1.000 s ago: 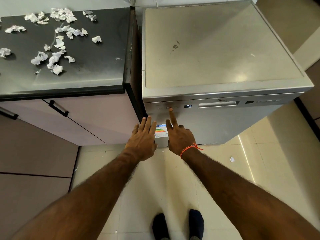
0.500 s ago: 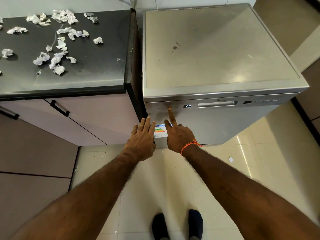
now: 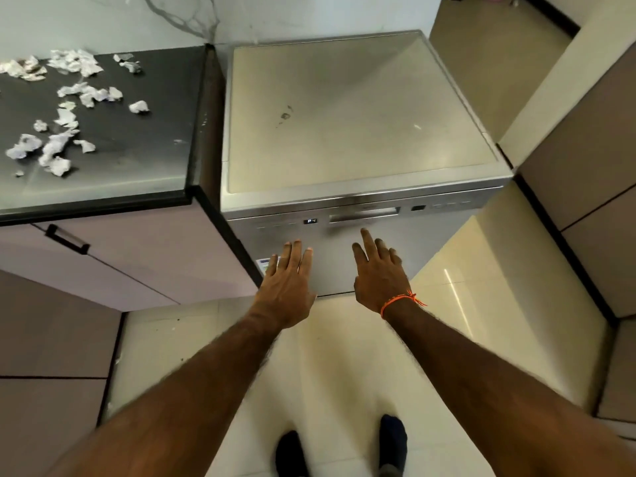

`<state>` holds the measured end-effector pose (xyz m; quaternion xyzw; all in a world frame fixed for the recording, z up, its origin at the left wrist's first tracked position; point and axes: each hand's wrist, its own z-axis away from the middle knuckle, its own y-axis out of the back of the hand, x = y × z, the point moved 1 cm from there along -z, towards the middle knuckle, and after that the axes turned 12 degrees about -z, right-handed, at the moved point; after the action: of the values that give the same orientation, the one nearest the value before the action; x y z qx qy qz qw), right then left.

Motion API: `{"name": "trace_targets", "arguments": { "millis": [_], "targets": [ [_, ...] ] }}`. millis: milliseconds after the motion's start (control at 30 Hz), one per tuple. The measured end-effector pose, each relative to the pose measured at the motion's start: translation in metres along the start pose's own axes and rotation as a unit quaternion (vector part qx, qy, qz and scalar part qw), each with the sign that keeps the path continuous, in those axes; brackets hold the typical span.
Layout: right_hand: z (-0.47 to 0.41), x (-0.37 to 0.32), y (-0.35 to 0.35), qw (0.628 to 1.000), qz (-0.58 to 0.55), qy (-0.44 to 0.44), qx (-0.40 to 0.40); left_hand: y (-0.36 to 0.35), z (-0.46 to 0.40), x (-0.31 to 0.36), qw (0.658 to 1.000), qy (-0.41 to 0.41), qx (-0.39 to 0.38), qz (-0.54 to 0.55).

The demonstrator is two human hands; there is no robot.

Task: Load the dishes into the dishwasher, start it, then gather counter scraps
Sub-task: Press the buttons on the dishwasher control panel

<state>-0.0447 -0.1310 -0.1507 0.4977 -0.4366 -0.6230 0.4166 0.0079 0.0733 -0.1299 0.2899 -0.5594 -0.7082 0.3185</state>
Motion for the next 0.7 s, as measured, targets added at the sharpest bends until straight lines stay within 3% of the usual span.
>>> {"name": "trace_targets", "arguments": {
  "millis": [367, 700],
  "targets": [
    [0.019, 0.156, 0.04, 0.998, 0.007, -0.062, 0.005, 0.02, -0.062, 0.142, 1.0, -0.024, 0.008, 0.008],
    [-0.004, 0.221, 0.052, 0.998, -0.008, -0.066, 0.008, 0.02, -0.095, 0.194, 0.999, -0.023, -0.027, -0.004]
  ]
}}
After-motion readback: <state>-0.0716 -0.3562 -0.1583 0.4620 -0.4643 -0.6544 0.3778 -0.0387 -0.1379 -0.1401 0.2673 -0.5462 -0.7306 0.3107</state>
